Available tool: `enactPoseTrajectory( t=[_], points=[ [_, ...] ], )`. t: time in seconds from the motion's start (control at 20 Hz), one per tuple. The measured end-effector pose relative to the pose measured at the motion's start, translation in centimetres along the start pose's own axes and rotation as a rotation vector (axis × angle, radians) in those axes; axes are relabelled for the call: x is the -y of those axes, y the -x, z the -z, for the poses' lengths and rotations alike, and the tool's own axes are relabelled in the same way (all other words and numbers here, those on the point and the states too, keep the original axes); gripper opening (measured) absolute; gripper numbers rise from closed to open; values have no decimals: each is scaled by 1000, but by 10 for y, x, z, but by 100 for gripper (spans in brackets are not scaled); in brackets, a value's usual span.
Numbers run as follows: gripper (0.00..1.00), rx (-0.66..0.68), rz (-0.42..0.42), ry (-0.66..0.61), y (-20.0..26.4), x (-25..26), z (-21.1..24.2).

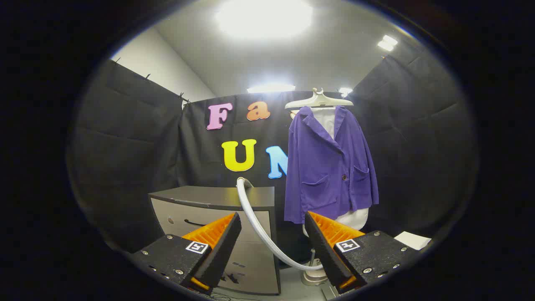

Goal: Iron the clothes twice with a garment steamer, once on the left side and once on the right side.

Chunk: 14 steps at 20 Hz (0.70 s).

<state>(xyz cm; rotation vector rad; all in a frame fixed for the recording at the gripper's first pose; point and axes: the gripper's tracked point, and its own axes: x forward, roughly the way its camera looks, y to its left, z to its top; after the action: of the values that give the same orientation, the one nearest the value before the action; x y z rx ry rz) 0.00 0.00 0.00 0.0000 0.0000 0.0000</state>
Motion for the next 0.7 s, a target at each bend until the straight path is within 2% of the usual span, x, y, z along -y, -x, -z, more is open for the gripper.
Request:
enactPoseTrajectory(
  t=[0.7],
  points=[
    [94,16,-16,-4,2,-5,-10]
  ],
)
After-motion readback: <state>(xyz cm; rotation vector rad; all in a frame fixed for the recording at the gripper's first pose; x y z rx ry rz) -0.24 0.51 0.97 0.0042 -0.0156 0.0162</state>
